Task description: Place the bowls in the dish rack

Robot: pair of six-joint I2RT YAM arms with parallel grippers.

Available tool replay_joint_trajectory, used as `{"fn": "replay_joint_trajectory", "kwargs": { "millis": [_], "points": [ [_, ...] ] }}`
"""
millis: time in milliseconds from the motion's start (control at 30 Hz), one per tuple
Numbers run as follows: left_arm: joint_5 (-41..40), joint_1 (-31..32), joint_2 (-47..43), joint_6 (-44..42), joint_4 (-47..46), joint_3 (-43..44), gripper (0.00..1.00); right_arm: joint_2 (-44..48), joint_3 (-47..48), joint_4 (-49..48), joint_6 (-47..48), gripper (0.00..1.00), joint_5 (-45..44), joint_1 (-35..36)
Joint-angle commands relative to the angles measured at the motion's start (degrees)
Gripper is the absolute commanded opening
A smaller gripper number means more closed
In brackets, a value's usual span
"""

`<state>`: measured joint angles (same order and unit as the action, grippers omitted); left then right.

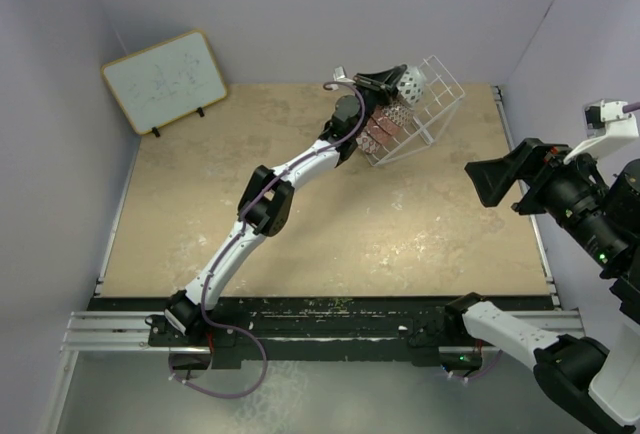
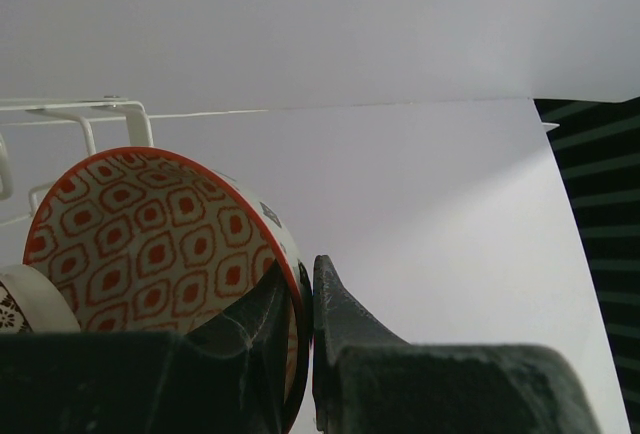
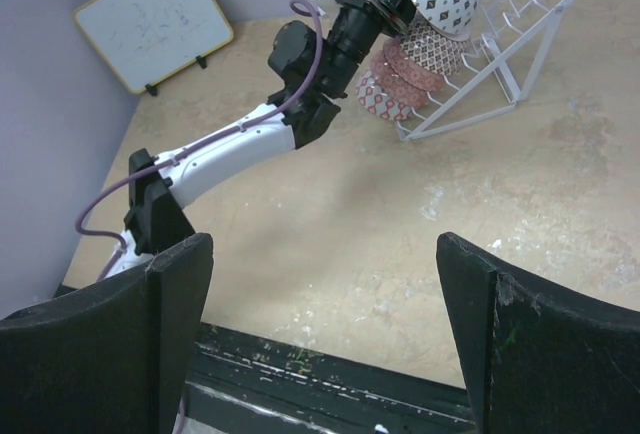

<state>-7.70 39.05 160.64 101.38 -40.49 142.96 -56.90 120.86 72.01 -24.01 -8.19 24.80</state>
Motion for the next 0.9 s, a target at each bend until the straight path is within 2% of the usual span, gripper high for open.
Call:
{"fn": "replay_joint_trajectory", "kwargs": {
  "millis": [0, 233, 600, 867],
  "points": [
    [1.27, 0.17, -2.14, -0.40, -1.15, 2.36, 0.08, 0.33, -0.23, -0.92, 0.19, 0.95, -0.91, 0.08],
    [3.11, 0.12, 0.14, -0.39, 2.51, 5.99, 0.12, 0.91, -0.89, -0.88, 0.17, 0.95, -1.11, 0.08],
    [4.42, -0.16, -1.23, -3.30, 4.18, 4.67, 0.16, 0.85, -1.18, -0.87, 0.20, 0.95, -1.22, 0.08],
    [4.80, -0.54, -2.93, -4.57, 5.33, 3.89, 0.26, 0.57, -0.98, -0.88, 0.32, 0.95, -1.22, 0.08]
  ]
}}
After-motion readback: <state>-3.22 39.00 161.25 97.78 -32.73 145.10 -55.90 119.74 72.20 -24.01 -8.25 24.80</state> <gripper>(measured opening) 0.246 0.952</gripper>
